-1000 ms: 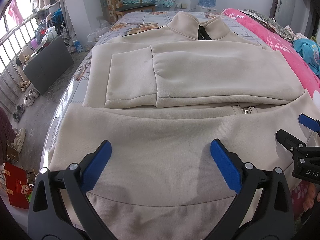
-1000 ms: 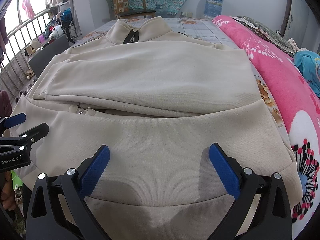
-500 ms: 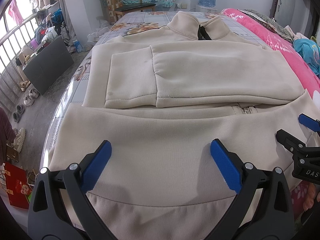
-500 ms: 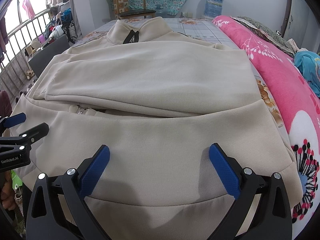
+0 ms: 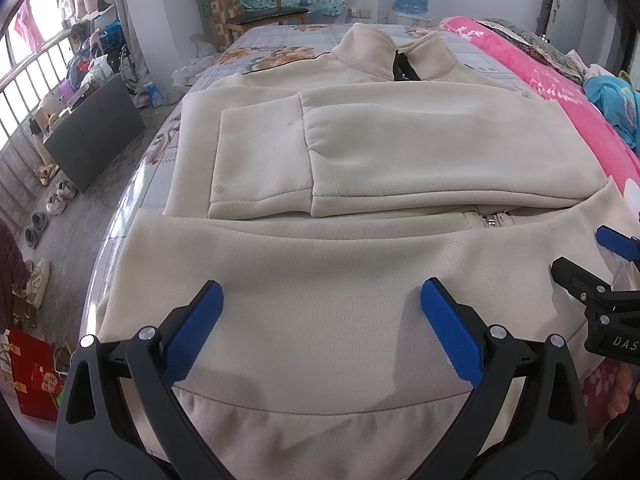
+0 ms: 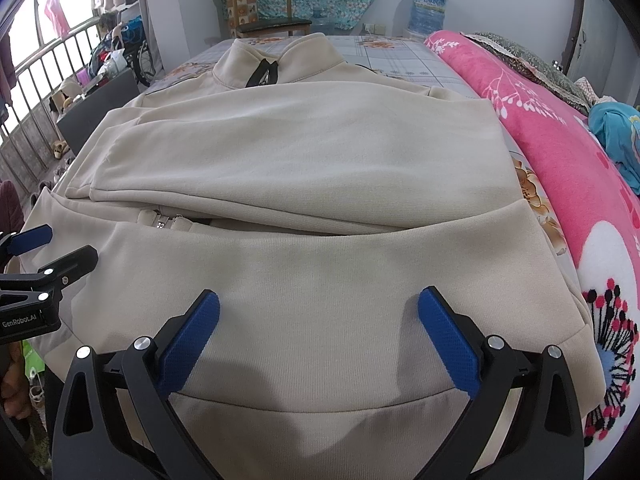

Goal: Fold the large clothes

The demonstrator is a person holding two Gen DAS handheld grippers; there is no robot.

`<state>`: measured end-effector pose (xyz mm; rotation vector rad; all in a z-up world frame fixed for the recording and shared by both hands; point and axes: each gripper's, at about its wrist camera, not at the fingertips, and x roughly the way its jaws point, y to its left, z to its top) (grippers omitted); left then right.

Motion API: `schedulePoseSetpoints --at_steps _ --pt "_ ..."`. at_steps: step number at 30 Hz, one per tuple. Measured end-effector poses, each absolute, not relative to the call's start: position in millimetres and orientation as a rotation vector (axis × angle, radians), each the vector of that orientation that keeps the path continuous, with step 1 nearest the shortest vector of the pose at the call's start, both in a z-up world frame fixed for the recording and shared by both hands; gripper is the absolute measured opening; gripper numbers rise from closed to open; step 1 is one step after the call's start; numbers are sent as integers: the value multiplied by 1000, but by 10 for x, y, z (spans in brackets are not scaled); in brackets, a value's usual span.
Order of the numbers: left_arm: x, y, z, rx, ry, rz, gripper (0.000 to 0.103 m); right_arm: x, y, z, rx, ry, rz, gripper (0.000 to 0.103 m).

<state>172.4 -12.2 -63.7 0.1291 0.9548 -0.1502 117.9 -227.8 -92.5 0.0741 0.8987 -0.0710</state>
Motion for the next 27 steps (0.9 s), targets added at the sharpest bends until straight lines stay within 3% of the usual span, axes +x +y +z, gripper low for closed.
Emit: schedulePoseSetpoints --at_steps 7,13,22,27 --pt "1732 -51 -542 151 926 -175 96 1204 -2297 -930 68 934 -47 97" --pt "1863 142 -45 138 817 -210 96 1250 -2397 -608 112 927 42 97" --pt "2771 153 686 56 767 -317 95 1821 -2516 429 86 806 213 97" --pt "3506 -130 670 25 801 -360 95 2622 -2653 540 46 845 192 97"
